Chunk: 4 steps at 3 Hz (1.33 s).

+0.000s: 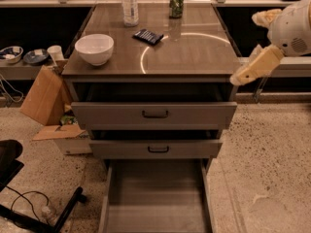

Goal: Place rxbar blueberry into bottom drawer

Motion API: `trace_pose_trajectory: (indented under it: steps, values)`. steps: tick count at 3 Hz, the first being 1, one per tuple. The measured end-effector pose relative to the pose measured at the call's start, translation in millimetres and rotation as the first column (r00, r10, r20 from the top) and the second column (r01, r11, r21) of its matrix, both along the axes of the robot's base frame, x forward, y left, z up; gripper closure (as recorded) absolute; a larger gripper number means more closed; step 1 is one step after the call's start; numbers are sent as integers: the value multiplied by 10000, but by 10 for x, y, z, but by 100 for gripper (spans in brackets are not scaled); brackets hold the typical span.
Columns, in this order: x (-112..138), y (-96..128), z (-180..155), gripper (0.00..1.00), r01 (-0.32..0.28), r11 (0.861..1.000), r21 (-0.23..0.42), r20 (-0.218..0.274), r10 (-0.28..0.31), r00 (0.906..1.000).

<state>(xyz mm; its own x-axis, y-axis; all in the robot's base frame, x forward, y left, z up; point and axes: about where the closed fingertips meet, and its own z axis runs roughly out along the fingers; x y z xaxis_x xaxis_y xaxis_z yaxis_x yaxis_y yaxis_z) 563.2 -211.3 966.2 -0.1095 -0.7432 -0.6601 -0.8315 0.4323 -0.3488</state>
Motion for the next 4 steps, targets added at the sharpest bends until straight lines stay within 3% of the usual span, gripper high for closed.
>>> trace_pose_trajectory:
  steps: [1,2,3,4]
  values:
    - [606,70,282,0,41,9863,1650,1806,-343,9830]
    - [1164,271,555,0,618,9714,2292,2713,-1247,9544]
    - [1157,264,552,0,609,9718,2277,2718,-1235,9544]
    - [1365,356,465,0,555,9611,2707,2511,-1261,9597]
